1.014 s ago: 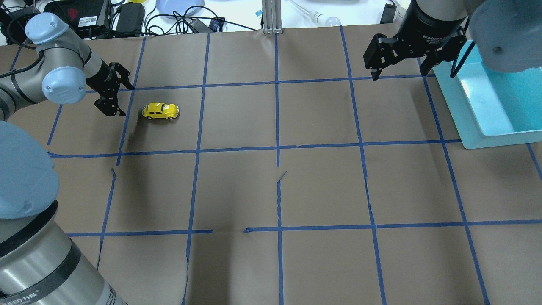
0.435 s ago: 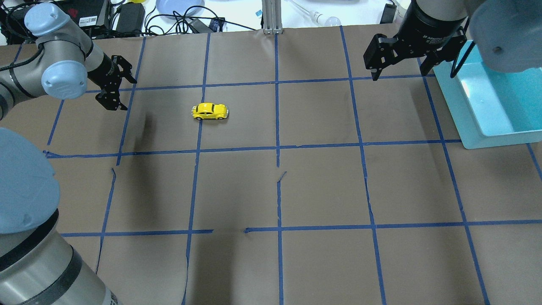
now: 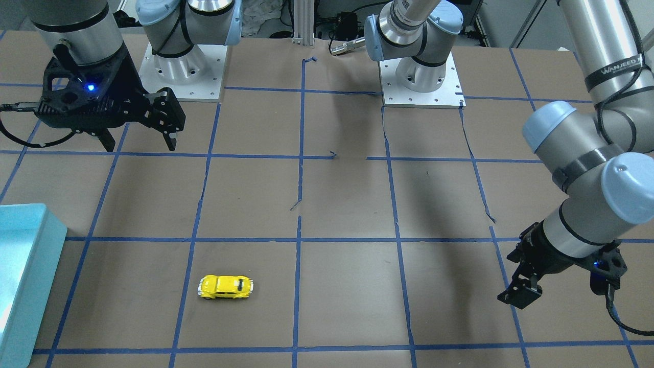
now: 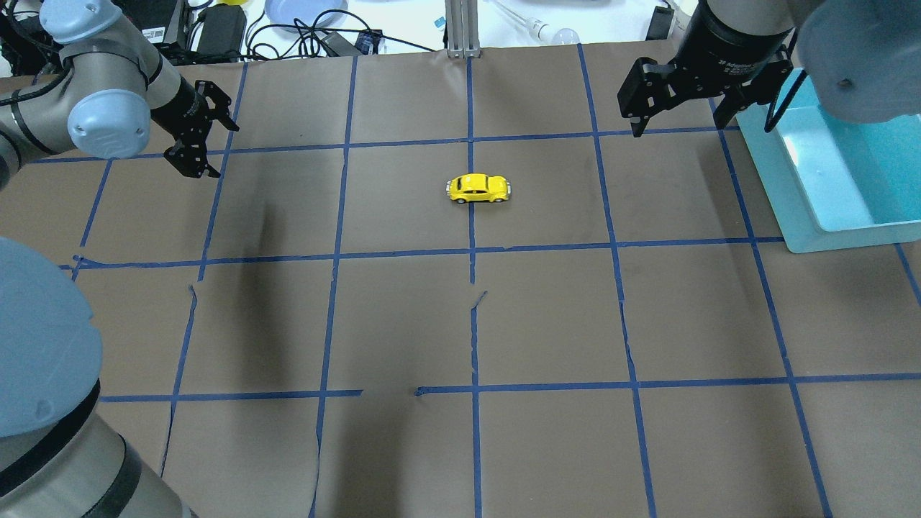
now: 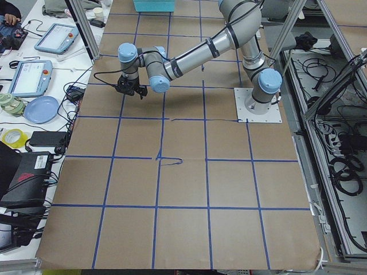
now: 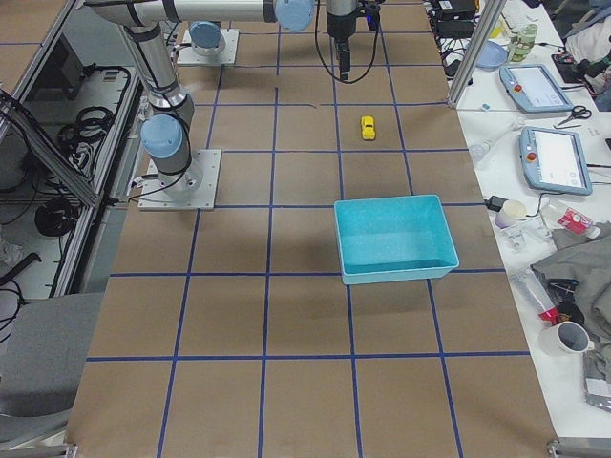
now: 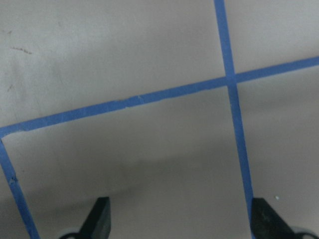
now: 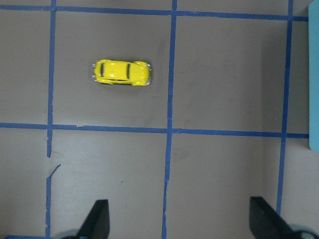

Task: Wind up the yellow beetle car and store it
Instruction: 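Release the car with the left gripper, letting it roll toward the tray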

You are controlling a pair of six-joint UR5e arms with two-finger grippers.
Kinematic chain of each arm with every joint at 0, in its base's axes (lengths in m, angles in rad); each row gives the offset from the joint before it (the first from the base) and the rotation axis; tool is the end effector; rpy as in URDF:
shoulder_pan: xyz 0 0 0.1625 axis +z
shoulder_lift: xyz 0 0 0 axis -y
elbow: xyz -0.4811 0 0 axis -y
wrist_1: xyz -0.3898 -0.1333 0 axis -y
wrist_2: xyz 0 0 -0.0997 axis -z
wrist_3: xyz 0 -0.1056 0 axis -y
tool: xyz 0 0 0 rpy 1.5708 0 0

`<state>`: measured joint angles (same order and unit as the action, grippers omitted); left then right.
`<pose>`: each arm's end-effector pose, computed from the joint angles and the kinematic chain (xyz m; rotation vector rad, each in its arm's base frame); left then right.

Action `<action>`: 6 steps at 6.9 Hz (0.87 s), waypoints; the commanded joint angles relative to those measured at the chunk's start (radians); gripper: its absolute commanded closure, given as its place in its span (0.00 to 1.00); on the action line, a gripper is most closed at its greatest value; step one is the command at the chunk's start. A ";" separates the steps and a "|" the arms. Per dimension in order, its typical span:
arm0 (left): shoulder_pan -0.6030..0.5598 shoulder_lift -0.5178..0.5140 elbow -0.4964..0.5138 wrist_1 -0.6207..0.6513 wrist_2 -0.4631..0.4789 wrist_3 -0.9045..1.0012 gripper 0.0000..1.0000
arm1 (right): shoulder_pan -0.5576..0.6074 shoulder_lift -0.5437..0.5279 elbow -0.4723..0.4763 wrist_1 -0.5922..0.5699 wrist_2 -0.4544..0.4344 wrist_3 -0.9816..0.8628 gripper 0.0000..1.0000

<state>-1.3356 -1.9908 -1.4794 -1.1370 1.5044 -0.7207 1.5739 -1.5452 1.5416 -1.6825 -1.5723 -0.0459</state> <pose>0.0209 -0.6894 0.3817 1.3977 -2.7099 0.1315 0.1347 -0.5129 0.5514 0.0766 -3.1315 0.1807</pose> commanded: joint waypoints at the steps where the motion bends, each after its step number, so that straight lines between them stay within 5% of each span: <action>1: -0.030 0.125 0.033 -0.152 0.140 0.417 0.00 | 0.000 -0.003 0.000 0.001 0.000 0.000 0.00; 2: -0.063 0.180 0.069 -0.249 0.161 0.599 0.00 | 0.000 -0.007 -0.002 0.000 0.000 -0.006 0.00; 6: -0.102 0.250 0.061 -0.285 0.157 0.642 0.00 | -0.056 0.066 -0.014 -0.003 0.103 -0.404 0.00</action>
<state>-1.4347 -1.7516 -1.4155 -1.4229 1.6636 -0.0828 1.5474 -1.5216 1.5317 -1.6855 -1.4807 -0.3003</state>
